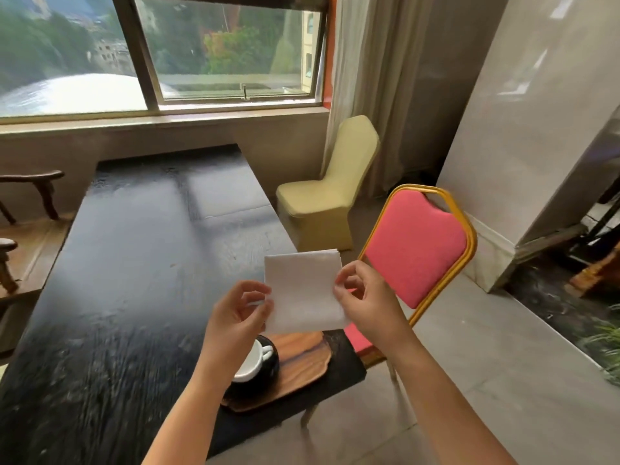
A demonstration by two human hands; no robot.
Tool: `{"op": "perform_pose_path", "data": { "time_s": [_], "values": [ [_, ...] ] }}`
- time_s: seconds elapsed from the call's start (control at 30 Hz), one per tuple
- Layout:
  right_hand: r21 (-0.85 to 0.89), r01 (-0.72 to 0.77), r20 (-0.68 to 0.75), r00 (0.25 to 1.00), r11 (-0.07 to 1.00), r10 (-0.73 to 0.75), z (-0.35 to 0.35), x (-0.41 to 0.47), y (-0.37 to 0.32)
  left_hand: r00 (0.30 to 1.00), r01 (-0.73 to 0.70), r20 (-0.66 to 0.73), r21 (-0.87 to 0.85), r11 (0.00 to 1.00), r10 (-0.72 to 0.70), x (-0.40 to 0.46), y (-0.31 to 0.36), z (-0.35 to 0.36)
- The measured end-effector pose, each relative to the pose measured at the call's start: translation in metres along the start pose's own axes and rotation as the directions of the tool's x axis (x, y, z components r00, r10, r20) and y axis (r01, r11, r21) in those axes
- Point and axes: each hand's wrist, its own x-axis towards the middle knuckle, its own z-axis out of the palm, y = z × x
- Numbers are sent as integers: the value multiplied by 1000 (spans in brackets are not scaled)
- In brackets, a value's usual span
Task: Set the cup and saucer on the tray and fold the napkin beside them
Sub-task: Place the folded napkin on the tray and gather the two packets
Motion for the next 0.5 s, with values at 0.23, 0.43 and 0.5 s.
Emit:
{"op": "perform_pose_path", "data": {
  "time_s": [0.23, 0.43, 0.5],
  "values": [
    [41, -72, 122, 990, 997, 67, -6, 38, 21, 1000, 1, -28, 85, 996, 1, 32, -5, 9],
    [26, -96, 162, 983, 995, 90, 2, 100, 41, 1000, 30, 2, 137, 990, -31, 87, -25, 10],
    [12, -115, 187, 976, 993, 110, 6, 115, 54, 998, 61, 5, 164, 985, -62, 100, -35, 14]
  ]
}}
